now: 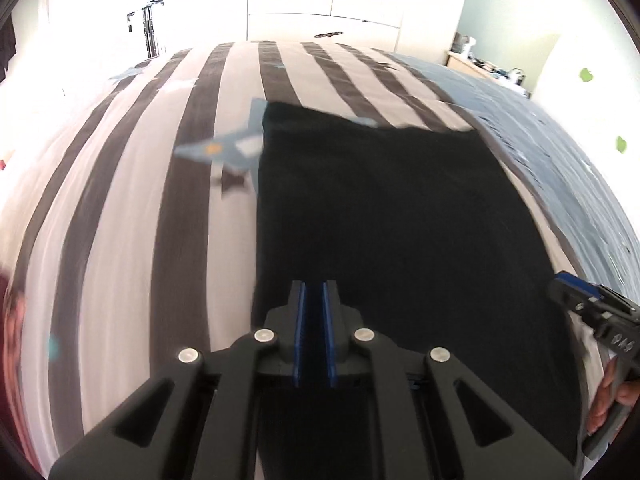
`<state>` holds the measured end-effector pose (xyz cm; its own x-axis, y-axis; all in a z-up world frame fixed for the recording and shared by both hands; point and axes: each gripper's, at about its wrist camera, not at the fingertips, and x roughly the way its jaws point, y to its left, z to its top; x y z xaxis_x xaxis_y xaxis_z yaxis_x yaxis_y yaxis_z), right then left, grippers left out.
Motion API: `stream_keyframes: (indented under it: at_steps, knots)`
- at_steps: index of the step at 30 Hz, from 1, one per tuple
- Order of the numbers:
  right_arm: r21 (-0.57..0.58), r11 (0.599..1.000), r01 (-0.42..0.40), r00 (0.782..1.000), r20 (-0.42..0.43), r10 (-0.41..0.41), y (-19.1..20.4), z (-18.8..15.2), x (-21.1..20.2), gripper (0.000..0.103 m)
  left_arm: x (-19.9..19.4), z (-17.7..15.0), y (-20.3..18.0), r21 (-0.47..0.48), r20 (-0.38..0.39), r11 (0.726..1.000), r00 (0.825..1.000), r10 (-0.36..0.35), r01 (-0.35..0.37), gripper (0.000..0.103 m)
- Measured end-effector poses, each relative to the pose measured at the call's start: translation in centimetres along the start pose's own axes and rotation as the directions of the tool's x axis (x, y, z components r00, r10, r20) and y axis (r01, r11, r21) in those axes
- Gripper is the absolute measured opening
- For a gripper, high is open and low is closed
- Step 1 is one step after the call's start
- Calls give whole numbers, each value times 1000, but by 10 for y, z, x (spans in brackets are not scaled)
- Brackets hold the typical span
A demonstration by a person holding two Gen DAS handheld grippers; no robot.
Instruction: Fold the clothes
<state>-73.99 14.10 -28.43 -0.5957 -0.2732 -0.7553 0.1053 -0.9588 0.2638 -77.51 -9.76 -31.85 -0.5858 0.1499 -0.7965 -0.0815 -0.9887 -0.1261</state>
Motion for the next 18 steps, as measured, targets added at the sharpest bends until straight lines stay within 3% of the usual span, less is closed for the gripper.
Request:
stream_keyframes:
  at_steps: [4, 6, 9, 10, 13, 16, 17, 18]
  knots:
    - [39, 999, 30, 1000, 0, -30, -11, 44, 30, 44, 34, 45, 14, -52, 2, 999, 1000, -2, 2, 12]
    - [49, 998, 49, 999, 0, -49, -16, 65, 44, 45, 42, 61, 21, -69, 14, 998, 1000, -12, 13, 39]
    - [44, 998, 49, 999, -22, -48, -18, 81, 62, 45, 55, 78, 34, -113, 10, 993, 1000, 27, -26, 59]
    - [41, 998, 47, 998, -31, -46, -19, 86, 67, 46, 60, 81, 40, -132, -6, 991, 1000, 27, -28, 61]
    - [33, 999, 41, 998, -57, -39, -21, 99, 84, 57, 74, 84, 50, -149, -33, 989, 999, 13, -17, 62]
    - [45, 999, 29, 998, -65, -26, -21, 110, 93, 59, 71, 86, 50, -99, -27, 995, 1000, 3, -6, 61]
    - [47, 999, 26, 998, -65, -23, -21, 113, 96, 61, 70, 86, 49, -84, -26, 996, 1000, -1, -1, 55]
    - [38, 999, 28, 998, -64, -26, -19, 117, 97, 61, 73, 89, 48, -79, -27, 997, 1000, -11, 9, 38]
